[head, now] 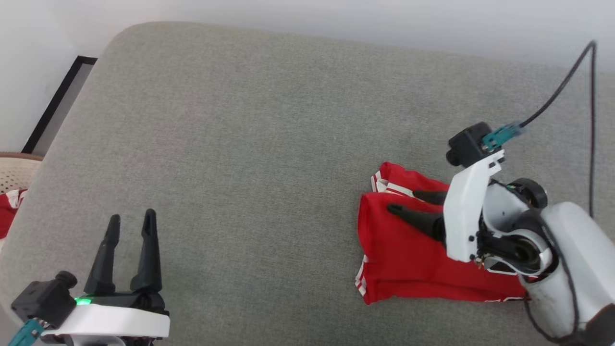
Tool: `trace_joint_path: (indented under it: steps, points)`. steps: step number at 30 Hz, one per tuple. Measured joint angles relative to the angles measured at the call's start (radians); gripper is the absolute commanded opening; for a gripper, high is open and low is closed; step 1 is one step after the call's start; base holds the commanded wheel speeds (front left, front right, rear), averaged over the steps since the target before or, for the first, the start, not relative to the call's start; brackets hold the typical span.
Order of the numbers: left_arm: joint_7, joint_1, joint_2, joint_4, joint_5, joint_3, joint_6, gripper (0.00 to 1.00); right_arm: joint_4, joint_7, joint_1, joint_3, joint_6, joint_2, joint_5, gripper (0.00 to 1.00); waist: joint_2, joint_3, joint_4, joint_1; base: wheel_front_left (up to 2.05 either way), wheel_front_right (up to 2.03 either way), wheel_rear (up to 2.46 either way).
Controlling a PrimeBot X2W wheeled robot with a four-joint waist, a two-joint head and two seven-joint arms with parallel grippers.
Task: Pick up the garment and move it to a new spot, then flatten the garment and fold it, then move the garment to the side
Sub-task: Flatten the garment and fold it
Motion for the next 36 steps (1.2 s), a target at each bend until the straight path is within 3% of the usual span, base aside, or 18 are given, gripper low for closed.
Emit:
trace_joint_path:
  steps: [9,14,15,26,36]
  points:
    - [0.000,0.009,0.008,-0.009,-0.008,0.040,0.000,1.00,-0.094,-0.141,0.029,-0.084,0.000,-0.090,0.028,1.00,0.0000,-0.011,-0.059,0.0000,0.00,0.00,0.00]
    - [0.000,0.013,0.025,-0.016,-0.008,0.057,0.000,1.00,-0.141,-0.283,0.105,-0.153,0.000,-0.130,-0.009,1.00,0.0000,-0.024,-0.108,-0.0001,0.00,0.00,0.00]
    - [0.000,0.017,0.030,-0.018,-0.008,0.065,0.000,1.00,-0.156,-0.368,0.129,-0.176,0.000,-0.134,-0.033,1.00,0.0000,-0.030,-0.131,0.0000,0.00,0.00,0.00]
    - [0.000,0.058,0.047,-0.025,0.004,0.086,-0.001,1.00,-0.101,-0.760,0.262,-0.231,0.000,-0.134,-0.171,1.00,0.0000,-0.093,-0.237,-0.0001,0.00,0.00,0.00]
    - [0.000,0.114,0.068,-0.011,0.018,0.111,-0.001,1.00,0.004,-0.971,0.361,-0.252,0.000,-0.114,-0.203,1.00,0.0000,-0.162,-0.276,0.0000,0.00,0.00,0.00]
